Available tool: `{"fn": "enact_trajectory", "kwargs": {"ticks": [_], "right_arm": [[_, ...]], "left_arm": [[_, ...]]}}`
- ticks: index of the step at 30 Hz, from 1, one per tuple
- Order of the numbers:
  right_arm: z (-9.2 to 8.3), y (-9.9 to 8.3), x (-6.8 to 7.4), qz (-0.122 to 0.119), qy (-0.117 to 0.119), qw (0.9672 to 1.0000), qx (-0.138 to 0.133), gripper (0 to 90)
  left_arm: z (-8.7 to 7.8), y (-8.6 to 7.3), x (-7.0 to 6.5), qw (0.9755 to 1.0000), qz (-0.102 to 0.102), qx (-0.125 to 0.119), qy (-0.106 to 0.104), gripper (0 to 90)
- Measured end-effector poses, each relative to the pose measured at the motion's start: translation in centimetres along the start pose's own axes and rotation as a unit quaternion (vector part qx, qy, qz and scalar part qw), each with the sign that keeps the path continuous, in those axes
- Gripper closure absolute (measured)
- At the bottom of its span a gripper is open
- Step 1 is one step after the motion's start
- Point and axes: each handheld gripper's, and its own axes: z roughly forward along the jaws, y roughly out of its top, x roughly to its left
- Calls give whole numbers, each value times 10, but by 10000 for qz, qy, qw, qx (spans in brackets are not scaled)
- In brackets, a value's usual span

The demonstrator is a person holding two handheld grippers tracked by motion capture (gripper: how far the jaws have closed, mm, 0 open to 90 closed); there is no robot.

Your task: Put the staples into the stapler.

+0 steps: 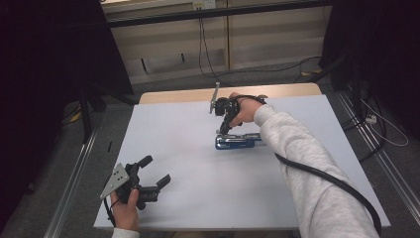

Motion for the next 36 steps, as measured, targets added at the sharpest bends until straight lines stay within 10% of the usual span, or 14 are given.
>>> {"fn": "enact_trajectory", "kwargs": {"ticks": [36], "right_arm": [[14,-6,0,-142,-4,9998,168,791]], "left_arm": [[1,1,-1,10000,75,49,-25,28]]}}
